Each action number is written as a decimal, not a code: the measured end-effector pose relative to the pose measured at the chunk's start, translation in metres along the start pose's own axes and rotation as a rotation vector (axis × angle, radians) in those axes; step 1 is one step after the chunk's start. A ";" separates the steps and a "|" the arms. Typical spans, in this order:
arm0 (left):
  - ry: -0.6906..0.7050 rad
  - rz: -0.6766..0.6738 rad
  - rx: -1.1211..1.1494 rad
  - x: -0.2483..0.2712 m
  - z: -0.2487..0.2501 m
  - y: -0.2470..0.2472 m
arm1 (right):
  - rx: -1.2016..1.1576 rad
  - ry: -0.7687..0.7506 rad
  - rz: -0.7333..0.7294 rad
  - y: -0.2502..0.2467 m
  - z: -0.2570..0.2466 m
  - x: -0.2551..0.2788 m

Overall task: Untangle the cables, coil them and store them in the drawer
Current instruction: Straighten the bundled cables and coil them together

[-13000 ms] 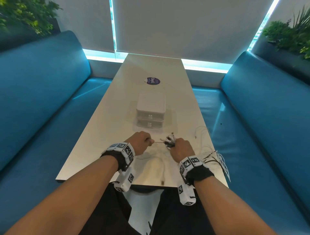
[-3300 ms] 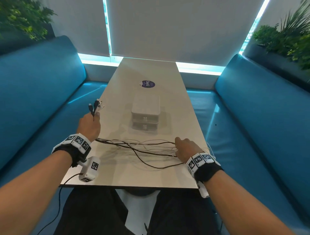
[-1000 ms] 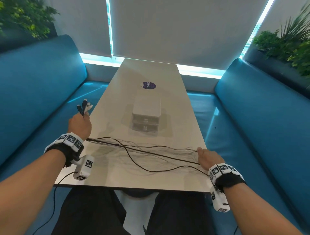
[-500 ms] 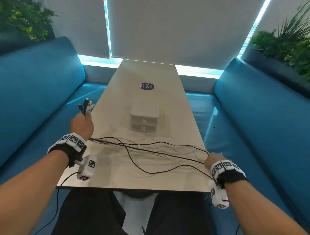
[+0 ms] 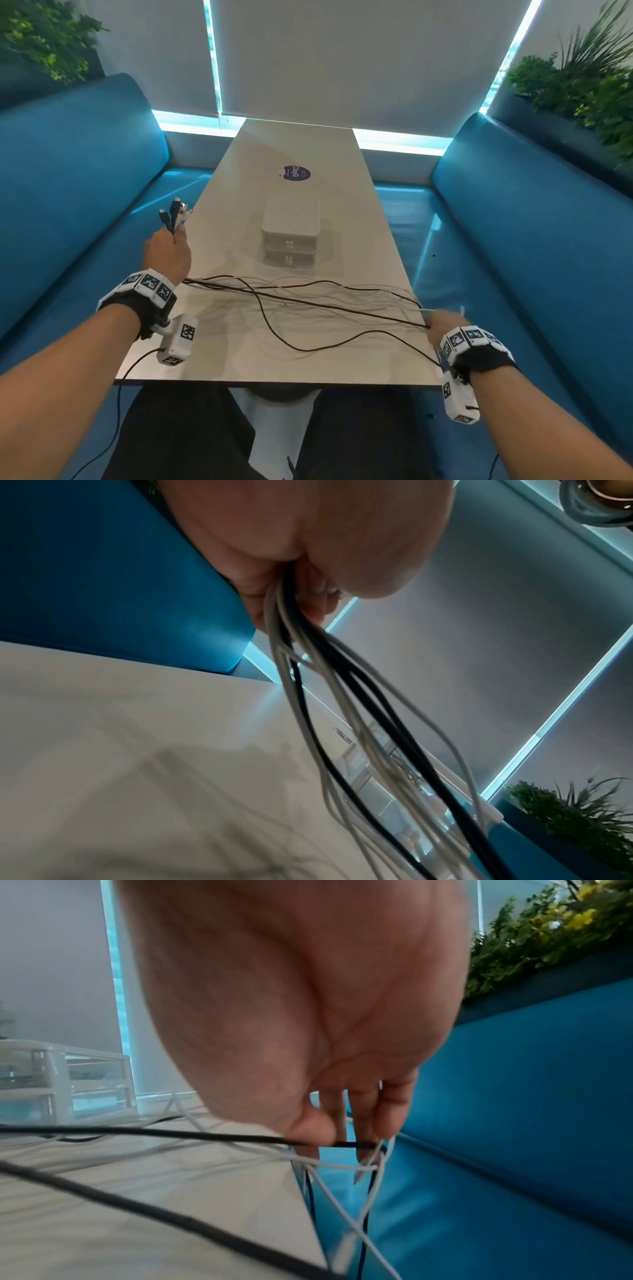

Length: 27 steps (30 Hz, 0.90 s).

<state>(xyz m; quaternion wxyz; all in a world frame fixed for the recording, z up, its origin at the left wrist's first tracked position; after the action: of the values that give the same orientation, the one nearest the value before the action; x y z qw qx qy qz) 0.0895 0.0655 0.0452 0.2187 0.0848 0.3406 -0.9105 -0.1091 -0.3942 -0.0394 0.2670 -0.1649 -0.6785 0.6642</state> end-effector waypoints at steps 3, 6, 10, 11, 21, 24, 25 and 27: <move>-0.010 0.011 0.002 0.000 0.002 0.001 | -0.042 0.007 0.009 0.002 0.008 0.002; -0.025 0.019 0.005 0.000 0.002 -0.001 | -0.040 0.067 -0.004 0.002 0.016 0.003; -0.007 0.009 0.039 0.003 0.003 0.000 | 0.124 0.116 -0.074 0.001 0.020 0.001; -0.007 0.009 0.046 0.003 0.004 0.001 | 0.149 0.134 -0.093 0.003 0.023 0.000; -0.030 0.048 0.034 -0.004 0.010 -0.005 | 0.208 -0.007 -0.210 0.011 0.032 -0.002; -0.039 0.051 0.020 -0.004 0.000 -0.008 | 0.216 -0.125 -0.226 0.008 0.028 0.001; -0.041 0.049 0.020 -0.003 -0.002 -0.009 | 0.224 -0.118 -0.217 0.009 0.030 0.001; -0.046 0.044 0.021 -0.001 -0.006 -0.009 | 0.200 -0.050 -0.161 0.014 0.033 -0.002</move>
<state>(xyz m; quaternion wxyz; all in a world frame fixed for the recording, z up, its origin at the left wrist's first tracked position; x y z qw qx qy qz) 0.0866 0.0760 0.0468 0.2457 0.0738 0.3238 -0.9107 -0.1285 -0.4214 -0.0527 0.3176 -0.0660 -0.6264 0.7088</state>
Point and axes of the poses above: each hand's wrist, its own x-axis away from the middle knuckle, its own y-axis out of the palm, z = x × y, the point moved 1 cm from there along -x, towards the middle knuckle, and after that the axes turned 11 degrees about z, right-handed, at the moved point
